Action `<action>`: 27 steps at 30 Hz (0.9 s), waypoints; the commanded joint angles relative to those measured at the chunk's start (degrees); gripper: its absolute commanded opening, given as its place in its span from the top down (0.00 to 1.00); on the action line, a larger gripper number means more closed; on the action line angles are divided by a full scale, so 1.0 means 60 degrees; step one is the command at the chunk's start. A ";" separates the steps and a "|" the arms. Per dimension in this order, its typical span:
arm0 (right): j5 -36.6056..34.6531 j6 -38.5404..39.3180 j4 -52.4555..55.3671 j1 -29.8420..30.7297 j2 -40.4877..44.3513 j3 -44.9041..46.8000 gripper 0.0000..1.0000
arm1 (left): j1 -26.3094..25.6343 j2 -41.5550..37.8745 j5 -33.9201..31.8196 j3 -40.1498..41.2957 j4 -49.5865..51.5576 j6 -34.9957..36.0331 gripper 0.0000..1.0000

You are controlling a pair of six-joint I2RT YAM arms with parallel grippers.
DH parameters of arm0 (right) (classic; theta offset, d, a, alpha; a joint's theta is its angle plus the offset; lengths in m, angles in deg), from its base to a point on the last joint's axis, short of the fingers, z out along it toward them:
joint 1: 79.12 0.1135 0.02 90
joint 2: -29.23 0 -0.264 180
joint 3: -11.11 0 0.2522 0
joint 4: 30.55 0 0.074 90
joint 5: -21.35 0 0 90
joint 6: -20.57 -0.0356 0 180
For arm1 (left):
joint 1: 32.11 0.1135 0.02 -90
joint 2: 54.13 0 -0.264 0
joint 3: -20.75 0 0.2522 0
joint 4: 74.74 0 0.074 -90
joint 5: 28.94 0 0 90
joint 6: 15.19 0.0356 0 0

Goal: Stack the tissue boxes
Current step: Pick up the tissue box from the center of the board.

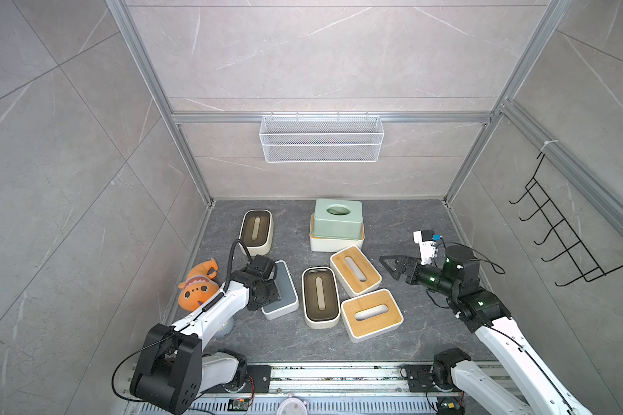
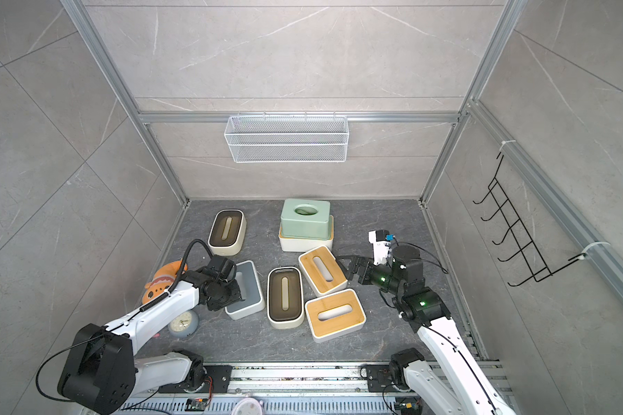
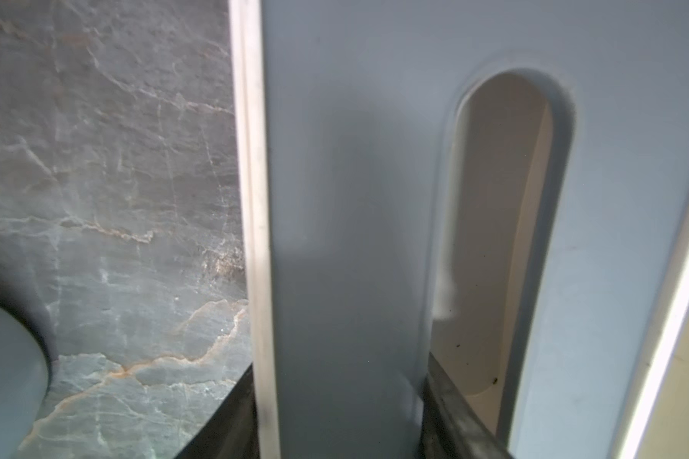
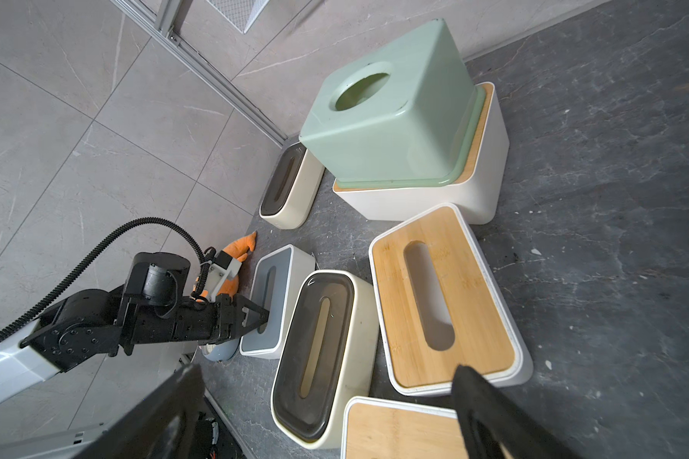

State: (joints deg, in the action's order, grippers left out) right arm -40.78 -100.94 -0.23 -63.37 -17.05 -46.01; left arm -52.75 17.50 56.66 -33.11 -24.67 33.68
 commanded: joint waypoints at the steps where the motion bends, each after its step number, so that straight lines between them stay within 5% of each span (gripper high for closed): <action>1: 0.0091 0.0051 0.0209 0.0050 -0.0366 -0.0335 0.00 | -0.0049 -0.0232 -0.0081 0.0034 0.0123 0.0173 0.56; 16: 0.0800 -0.0008 0.0131 0.0129 -0.1591 -0.1041 0.00 | -0.0075 -0.1429 0.0215 -0.1644 0.0891 0.1148 0.68; 27: 0.1206 -0.0192 -0.0267 0.0128 -0.2391 -0.1947 0.00 | -0.0364 -0.0342 0.2167 -0.4000 0.0435 0.4300 0.70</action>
State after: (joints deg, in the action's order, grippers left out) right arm -35.38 -101.42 -0.04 -62.93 -30.40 -54.53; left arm -53.83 13.40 63.61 -53.50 -19.12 51.08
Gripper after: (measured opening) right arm 0.992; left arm 0.501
